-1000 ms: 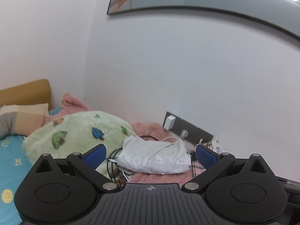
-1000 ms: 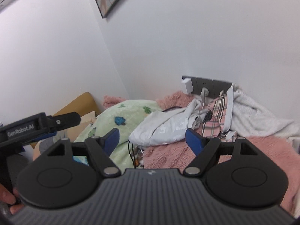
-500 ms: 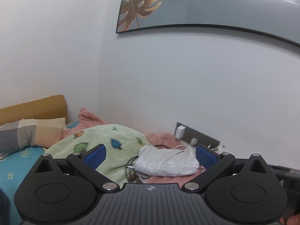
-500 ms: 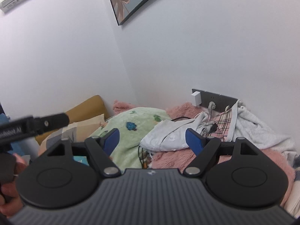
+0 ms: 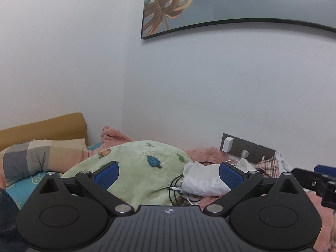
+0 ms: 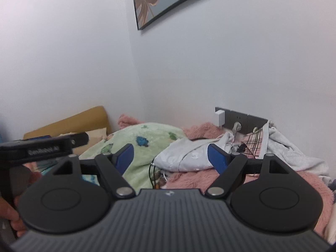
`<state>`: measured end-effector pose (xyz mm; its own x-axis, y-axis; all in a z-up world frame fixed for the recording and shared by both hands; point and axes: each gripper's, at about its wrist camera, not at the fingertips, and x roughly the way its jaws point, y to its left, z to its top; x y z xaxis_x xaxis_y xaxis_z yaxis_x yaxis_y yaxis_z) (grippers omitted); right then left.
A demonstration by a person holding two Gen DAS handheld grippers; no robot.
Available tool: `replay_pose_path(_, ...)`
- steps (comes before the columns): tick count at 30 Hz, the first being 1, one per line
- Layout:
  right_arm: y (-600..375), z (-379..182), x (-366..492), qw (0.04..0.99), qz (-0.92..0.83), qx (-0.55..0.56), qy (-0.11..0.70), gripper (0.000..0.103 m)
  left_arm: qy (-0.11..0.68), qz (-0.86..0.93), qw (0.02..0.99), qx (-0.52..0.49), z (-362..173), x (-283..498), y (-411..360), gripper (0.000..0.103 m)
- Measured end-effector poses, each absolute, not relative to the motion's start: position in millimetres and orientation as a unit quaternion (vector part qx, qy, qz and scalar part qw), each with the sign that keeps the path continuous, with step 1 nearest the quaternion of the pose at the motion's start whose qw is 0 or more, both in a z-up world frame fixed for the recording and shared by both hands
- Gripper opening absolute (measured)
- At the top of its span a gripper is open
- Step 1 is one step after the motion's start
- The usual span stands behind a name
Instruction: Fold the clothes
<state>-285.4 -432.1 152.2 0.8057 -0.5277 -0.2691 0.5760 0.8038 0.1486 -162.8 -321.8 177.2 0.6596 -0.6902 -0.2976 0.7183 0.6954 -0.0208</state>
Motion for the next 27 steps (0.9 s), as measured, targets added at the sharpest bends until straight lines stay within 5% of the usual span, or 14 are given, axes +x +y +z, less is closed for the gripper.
replay_pose_path(27,-404.2,98.9,-244.2,0.939,-0.311,0.086,0.122,0.079,0.13,-0.411,0.902,0.035,130.6,-164.2,-290.1,0.102)
